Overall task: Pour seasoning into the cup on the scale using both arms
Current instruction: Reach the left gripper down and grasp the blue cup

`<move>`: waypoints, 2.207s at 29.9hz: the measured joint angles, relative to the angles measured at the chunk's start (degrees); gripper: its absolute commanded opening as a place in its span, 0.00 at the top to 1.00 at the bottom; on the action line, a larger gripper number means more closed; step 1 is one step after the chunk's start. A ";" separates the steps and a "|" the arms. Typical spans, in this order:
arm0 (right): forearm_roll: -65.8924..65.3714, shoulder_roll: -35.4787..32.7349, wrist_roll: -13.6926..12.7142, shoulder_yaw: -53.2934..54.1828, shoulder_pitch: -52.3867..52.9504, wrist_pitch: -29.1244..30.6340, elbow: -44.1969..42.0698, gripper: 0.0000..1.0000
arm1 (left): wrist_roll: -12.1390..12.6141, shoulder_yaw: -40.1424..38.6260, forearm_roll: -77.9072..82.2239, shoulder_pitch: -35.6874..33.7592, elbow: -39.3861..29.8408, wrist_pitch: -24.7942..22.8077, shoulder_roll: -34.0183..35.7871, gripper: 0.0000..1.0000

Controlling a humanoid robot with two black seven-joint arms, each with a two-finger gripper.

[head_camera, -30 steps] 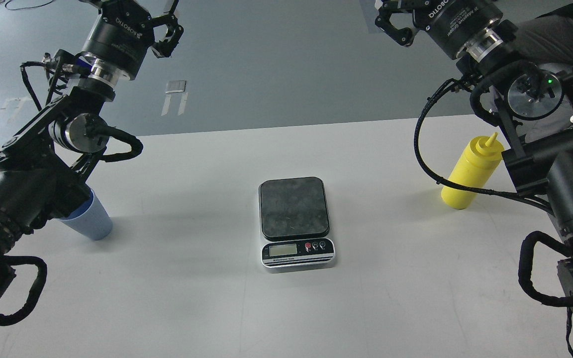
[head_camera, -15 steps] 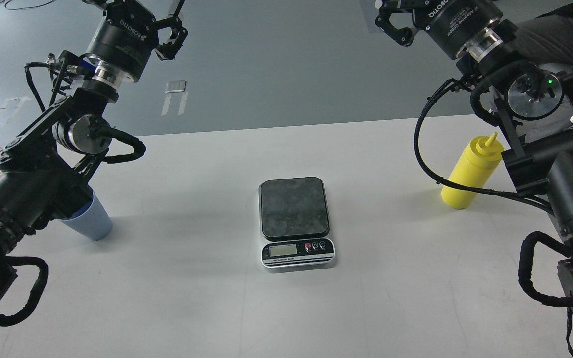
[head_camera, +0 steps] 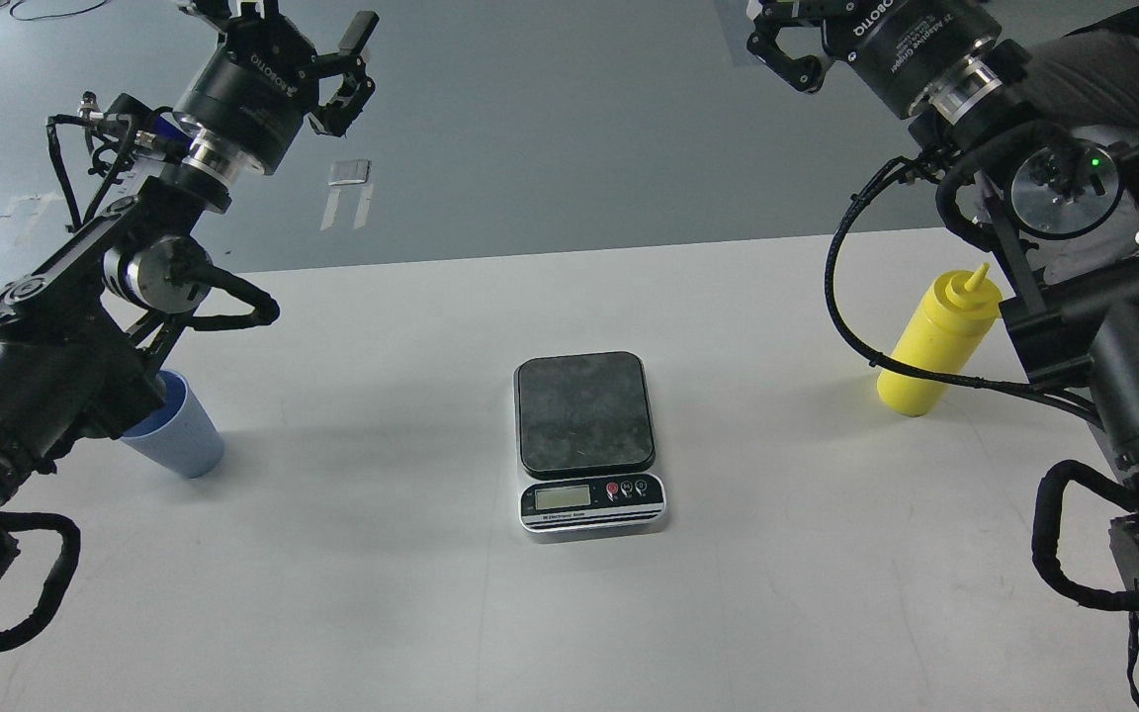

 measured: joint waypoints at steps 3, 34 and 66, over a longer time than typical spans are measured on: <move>0.00 0.00 0.00 0.01 0.00 0.00 0.00 0.00 | 0.00 -0.08 7.57 -0.16 -0.71 -0.01 1.60 0.02; 0.00 -0.19 0.00 0.09 -1.32 -0.79 1.31 0.00 | -0.01 3.50 84.80 21.46 -24.33 30.07 37.85 0.04; 0.00 -0.18 0.00 0.12 -1.75 -0.79 1.22 0.00 | 0.01 3.54 76.59 31.76 -16.90 31.18 35.72 0.16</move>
